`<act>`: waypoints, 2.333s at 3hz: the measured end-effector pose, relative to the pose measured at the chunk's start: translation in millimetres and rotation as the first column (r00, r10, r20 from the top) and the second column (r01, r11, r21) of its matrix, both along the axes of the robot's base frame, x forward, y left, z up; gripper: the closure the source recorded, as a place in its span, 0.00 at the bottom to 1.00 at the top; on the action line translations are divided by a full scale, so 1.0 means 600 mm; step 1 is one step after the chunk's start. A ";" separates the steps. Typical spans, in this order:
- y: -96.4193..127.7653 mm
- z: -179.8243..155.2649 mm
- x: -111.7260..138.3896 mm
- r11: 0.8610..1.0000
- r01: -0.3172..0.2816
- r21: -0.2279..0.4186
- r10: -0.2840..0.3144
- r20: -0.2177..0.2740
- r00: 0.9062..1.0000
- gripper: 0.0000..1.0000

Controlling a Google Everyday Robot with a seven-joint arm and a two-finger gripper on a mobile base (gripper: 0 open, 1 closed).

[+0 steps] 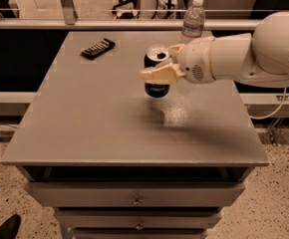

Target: Move pepsi can near water bottle

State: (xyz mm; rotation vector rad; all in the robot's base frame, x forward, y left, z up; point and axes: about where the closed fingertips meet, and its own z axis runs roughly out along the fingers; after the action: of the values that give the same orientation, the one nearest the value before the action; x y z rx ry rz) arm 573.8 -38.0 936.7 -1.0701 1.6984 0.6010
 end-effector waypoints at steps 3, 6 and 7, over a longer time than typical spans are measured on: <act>-0.114 0.027 0.041 0.983 0.169 -0.071 -0.163 0.089 0.983 1.00; -0.308 0.019 0.188 0.932 0.362 -0.020 -0.357 0.130 0.925 1.00; -0.335 0.000 0.238 0.928 0.372 -0.017 -0.368 0.110 0.923 1.00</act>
Offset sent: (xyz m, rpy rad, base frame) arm 0.0246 -0.0785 0.0109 -0.0803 -0.0839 -0.1911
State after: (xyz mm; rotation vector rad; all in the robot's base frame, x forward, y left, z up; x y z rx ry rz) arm 716.5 -238.9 936.6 -0.7610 1.7646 0.2661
